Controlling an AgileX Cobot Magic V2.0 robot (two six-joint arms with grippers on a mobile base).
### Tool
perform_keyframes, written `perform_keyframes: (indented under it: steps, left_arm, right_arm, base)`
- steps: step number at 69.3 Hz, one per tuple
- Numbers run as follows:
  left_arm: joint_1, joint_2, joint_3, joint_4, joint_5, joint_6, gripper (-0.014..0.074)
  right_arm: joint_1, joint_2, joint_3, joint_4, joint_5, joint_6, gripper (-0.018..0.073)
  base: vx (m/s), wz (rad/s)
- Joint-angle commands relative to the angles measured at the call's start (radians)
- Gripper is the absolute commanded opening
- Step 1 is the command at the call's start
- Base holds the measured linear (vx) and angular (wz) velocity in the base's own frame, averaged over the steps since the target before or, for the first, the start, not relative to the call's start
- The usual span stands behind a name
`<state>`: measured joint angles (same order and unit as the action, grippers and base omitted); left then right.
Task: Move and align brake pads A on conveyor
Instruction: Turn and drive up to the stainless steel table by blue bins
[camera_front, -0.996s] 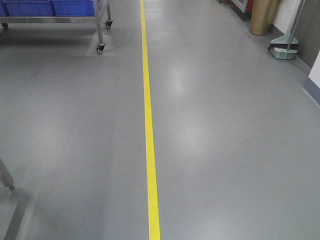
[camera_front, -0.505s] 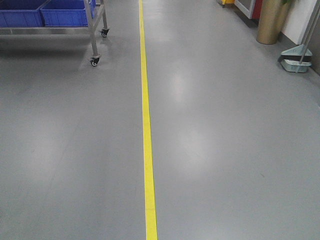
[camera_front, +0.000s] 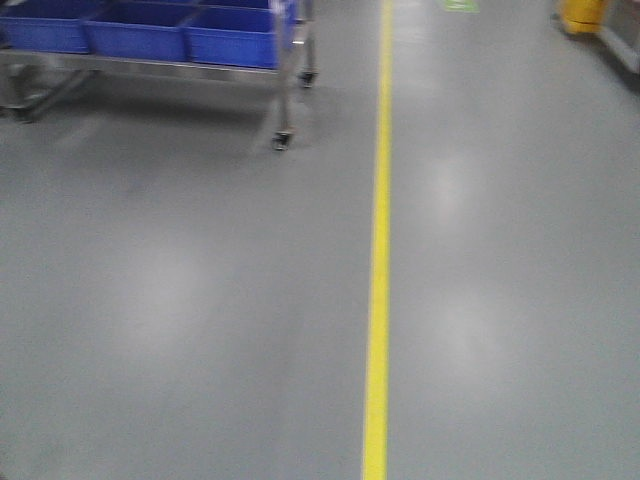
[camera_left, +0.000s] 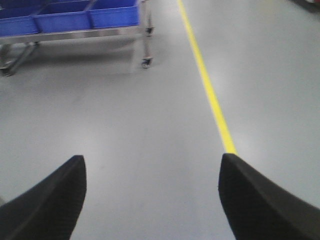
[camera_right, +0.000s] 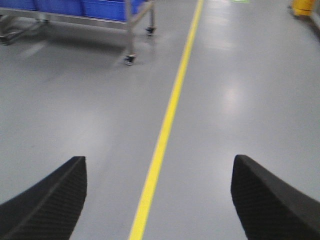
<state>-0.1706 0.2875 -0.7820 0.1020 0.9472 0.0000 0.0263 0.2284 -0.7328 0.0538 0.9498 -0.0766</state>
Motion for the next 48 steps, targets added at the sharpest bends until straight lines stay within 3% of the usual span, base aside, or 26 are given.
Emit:
perform_keyframes:
  steps: [1, 48]
  left_arm:
    - [0.003, 0.013, -0.02, 0.001, -0.069, -0.007, 0.0517]
    - [0.003, 0.013, -0.02, 0.001, -0.069, -0.007, 0.0517]
  right_arm:
    - [-0.003, 0.019, -0.02, -0.004, -0.069, -0.005, 0.0562]
    - [-0.003, 0.019, -0.02, -0.004, -0.069, -0.005, 0.0562]
  base:
    - [0.44, 0.73]
    - [0.39, 0.93]
